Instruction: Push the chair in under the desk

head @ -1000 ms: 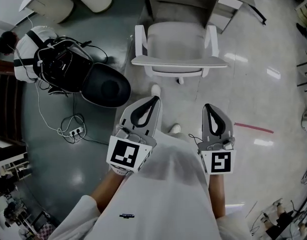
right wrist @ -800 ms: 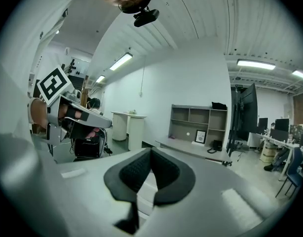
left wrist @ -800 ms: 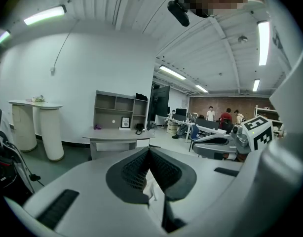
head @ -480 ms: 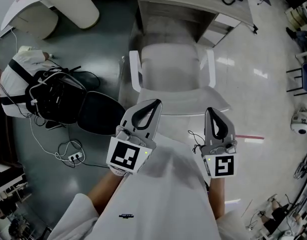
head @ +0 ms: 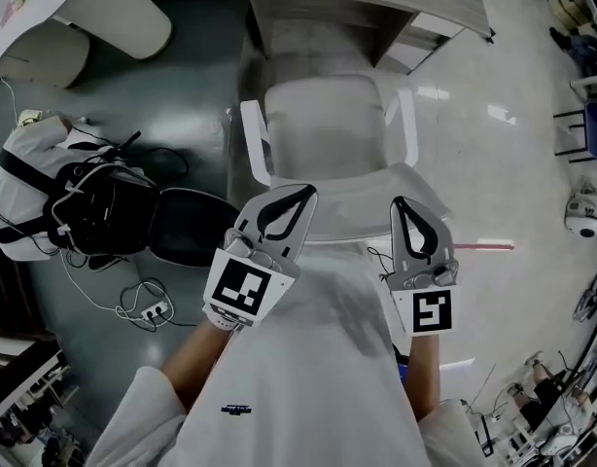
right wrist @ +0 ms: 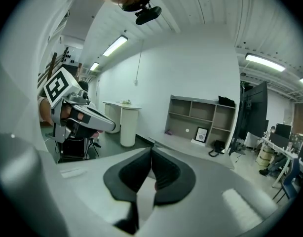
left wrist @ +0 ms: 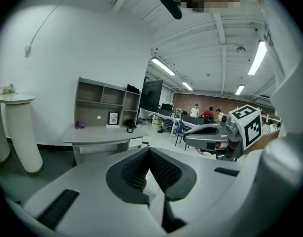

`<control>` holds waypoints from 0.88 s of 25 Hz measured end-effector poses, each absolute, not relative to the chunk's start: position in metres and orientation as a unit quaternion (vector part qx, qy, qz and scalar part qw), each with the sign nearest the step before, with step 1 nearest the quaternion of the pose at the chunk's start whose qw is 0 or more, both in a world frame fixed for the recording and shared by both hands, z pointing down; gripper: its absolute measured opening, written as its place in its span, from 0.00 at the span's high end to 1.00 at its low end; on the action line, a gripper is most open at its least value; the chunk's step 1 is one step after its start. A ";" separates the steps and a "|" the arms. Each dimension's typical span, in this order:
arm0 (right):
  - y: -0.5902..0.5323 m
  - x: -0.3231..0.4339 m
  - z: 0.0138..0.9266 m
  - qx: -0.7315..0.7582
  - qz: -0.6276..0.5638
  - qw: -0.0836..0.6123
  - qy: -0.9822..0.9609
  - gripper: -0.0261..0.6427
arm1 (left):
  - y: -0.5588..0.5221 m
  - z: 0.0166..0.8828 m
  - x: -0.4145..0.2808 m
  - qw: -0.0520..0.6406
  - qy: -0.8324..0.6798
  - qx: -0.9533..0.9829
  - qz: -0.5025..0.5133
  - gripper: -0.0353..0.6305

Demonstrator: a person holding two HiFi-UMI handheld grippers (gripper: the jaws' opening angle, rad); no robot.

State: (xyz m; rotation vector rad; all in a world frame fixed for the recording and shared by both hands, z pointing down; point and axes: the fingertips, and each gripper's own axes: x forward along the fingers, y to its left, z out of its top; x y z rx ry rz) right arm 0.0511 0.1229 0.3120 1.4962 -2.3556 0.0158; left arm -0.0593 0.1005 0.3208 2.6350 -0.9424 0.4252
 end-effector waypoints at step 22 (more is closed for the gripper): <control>0.169 0.039 0.451 0.313 0.091 0.310 -0.893 0.74 | 0.185 0.475 -0.024 0.199 -0.174 0.894 0.363 0.74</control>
